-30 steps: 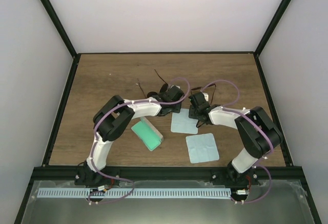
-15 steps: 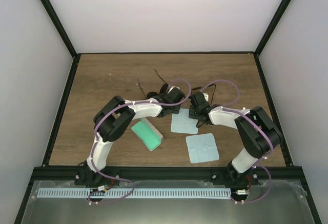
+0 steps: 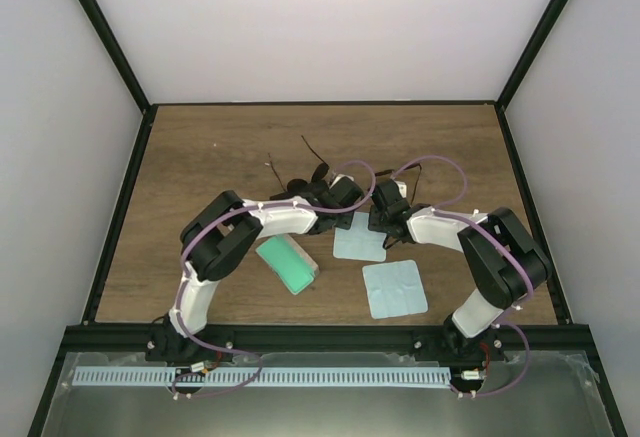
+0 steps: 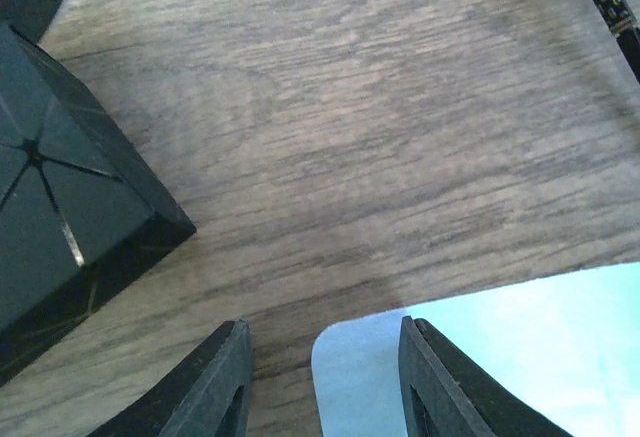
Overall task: Organize the sunglasses
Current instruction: Fold the glasses cleaning cloth at the center of the board.
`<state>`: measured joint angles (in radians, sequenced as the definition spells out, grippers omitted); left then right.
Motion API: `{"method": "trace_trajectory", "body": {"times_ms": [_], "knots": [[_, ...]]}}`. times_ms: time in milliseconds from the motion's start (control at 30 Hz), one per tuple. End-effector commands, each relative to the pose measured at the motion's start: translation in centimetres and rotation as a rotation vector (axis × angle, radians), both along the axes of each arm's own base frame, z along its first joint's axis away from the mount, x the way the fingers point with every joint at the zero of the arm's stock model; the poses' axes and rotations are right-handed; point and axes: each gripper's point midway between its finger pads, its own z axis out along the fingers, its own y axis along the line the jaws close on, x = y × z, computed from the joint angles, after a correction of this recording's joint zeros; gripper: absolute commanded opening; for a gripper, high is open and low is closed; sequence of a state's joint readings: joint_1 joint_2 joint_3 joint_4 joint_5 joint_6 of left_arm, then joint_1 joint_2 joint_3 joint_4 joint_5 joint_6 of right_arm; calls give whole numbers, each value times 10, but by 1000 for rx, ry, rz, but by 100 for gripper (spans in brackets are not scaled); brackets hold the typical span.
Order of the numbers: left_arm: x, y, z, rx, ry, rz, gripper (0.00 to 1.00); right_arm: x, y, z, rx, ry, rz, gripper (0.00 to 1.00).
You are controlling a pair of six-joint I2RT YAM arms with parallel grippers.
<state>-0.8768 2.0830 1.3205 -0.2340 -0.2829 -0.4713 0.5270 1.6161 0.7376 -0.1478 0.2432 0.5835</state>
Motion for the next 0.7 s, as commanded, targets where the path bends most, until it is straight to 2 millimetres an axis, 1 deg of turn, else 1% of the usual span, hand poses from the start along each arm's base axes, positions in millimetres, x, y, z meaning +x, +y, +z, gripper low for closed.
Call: {"method": "trace_trajectory", "body": {"times_ms": [0, 100, 267, 433, 500, 667], "knots": [[-39, 15, -32, 55, 165, -37, 42, 0, 2, -7, -11, 22, 7, 31], [-40, 13, -32, 54, 168, -44, 42, 0, 2, -7, -11, 22, 7, 31], [-36, 14, -42, 92, 165, -39, 40, 1, 4, -6, -7, 22, 12, 30], [-28, 14, -49, 132, 151, -29, 33, 1, 5, -7, -3, 26, 18, 29], [-29, 11, -51, 134, 153, -39, 28, 0, 6, -8, 0, 29, 20, 27], [-29, 5, -52, 147, 145, -51, 21, -1, 7, -8, 4, 31, 25, 23]]}}
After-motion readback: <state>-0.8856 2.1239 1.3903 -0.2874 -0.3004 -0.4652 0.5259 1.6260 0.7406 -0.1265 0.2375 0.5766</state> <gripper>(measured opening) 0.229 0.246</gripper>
